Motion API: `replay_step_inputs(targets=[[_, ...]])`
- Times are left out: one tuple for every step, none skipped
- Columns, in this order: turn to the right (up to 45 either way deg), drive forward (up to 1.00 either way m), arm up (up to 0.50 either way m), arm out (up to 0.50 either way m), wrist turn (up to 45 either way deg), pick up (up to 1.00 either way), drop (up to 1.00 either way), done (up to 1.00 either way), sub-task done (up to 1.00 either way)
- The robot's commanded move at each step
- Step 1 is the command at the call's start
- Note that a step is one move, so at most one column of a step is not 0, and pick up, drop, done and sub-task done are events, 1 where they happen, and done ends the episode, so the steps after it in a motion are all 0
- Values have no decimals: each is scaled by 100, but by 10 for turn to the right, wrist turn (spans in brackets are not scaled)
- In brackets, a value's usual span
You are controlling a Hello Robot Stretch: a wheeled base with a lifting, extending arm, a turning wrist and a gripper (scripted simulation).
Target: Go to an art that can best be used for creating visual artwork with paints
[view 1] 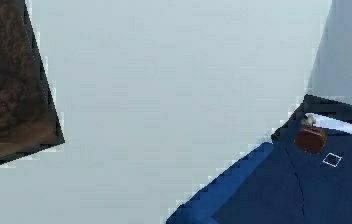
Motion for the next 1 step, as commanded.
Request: replay_step_inputs(targets=[[180, 0, 0, 0, 0, 0, 0, 0, 0]])
